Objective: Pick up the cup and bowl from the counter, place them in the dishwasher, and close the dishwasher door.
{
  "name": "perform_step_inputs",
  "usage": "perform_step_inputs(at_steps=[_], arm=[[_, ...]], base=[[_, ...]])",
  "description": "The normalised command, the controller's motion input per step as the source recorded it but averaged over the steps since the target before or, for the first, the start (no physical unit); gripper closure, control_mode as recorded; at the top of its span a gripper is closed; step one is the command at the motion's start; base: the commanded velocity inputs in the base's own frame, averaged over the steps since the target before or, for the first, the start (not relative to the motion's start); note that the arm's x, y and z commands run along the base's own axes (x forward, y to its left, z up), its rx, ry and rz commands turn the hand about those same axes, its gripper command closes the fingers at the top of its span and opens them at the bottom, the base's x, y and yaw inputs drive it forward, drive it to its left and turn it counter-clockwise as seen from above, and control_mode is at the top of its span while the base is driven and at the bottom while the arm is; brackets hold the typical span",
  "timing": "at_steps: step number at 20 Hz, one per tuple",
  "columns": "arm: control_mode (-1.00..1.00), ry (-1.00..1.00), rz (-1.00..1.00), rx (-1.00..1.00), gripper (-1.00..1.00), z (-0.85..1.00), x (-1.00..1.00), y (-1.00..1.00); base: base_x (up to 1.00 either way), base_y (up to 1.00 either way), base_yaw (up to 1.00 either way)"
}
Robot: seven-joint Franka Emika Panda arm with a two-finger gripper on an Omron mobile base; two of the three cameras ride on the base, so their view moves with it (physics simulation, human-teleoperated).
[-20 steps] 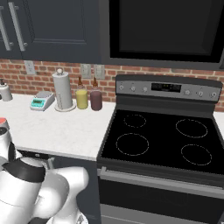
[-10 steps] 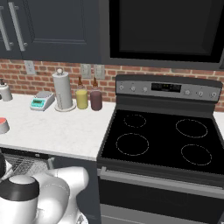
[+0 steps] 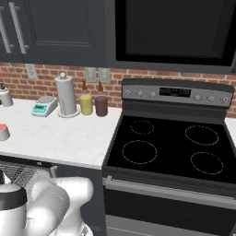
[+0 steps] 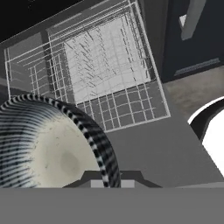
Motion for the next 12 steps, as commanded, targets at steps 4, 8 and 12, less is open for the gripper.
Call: perform_step_inputs(at_steps=[4, 8, 12], arm=[[-1.0, 0.0, -0.25, -0.03, 1.0, -0.23, 0.07, 0.4], [-1.0, 0.0, -0.29, -0.03, 1.0, -0.15, 0.16, 0.54], [-1.0, 0.0, -0.26, -0.03, 1.0, -0.12, 0.35, 0.44]], base=[[0.0, 0.0, 0.0], [0.0, 0.0, 0.0], [0.0, 0.0, 0.0]])
